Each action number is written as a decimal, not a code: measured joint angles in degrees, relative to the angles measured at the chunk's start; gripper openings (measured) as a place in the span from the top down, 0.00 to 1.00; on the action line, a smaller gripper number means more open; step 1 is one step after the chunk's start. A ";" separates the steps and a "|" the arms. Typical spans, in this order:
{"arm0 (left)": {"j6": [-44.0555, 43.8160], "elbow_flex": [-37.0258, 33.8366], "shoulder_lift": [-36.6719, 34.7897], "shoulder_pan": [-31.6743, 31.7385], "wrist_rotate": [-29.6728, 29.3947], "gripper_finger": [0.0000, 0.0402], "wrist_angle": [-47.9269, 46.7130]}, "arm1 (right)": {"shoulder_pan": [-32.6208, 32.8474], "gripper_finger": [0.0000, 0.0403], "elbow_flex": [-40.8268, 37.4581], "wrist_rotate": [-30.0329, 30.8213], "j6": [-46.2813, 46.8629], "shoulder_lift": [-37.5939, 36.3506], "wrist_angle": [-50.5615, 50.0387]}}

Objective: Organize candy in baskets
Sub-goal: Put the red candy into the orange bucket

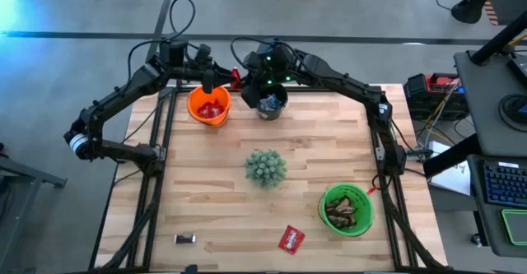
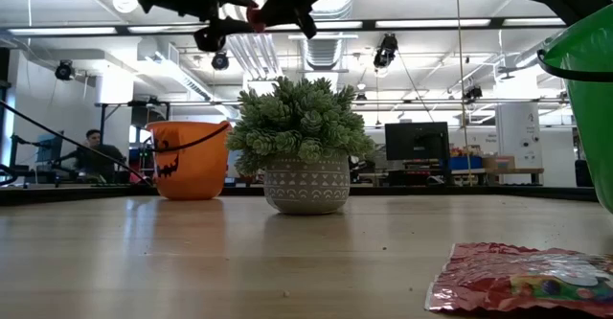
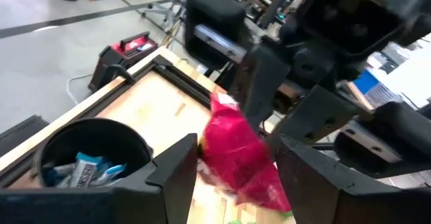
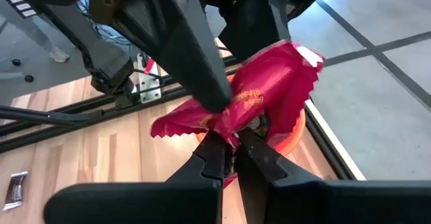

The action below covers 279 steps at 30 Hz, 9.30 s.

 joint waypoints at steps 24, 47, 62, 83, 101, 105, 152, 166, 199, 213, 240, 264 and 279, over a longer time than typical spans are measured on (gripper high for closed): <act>3.51 1.65 0.98 -0.70 0.22 0.97 0.82 | 0.00 0.97 -0.11 0.04 -1.00 -0.20 0.08; 17.55 7.97 0.71 0.46 -4.77 0.98 -17.40 | -0.08 0.58 0.22 -0.44 -2.92 -1.63 -5.66; 33.14 18.45 0.76 0.96 -21.42 0.98 -50.03 | -0.13 0.56 0.24 0.07 -4.84 -3.02 -24.81; 37.11 18.36 9.44 1.36 -34.99 0.97 -55.15 | -0.13 0.56 0.24 0.09 -3.65 -3.02 -28.30; 36.97 18.36 9.00 1.35 -34.17 0.68 -57.36 | -0.11 0.56 0.24 0.09 -5.46 -3.02 -33.62; 37.08 18.36 9.00 1.33 -34.18 0.62 -58.36 | 0.13 0.56 0.24 0.08 -5.46 -3.02 -36.34; 41.08 18.38 8.85 1.25 -30.86 0.60 -59.70 | 42.89 0.56 -0.80 16.97 69.70 -3.92 -42.10; 41.00 18.38 8.85 1.25 -30.82 0.60 -59.68 | 52.69 0.56 -1.97 21.15 90.11 2.76 -38.98; 41.04 18.38 8.85 1.25 -30.81 0.60 -59.68 | 55.01 0.56 -2.82 20.61 101.59 10.86 -34.05; 41.54 18.38 8.85 1.25 -31.29 0.60 -59.70 | 55.79 0.56 -3.10 20.22 112.00 16.03 -27.46; 42.50 18.40 8.85 1.24 -31.25 0.60 -59.24 | 56.87 0.56 -3.04 18.53 127.43 22.21 -31.54; 42.50 18.40 8.85 1.22 -31.18 0.60 -59.04 | 57.01 0.56 -5.53 14.58 125.64 21.86 -35.38; 42.50 18.40 8.85 1.22 -31.14 0.60 -59.06 | 56.51 0.56 -7.89 14.54 125.70 21.77 -33.75</act>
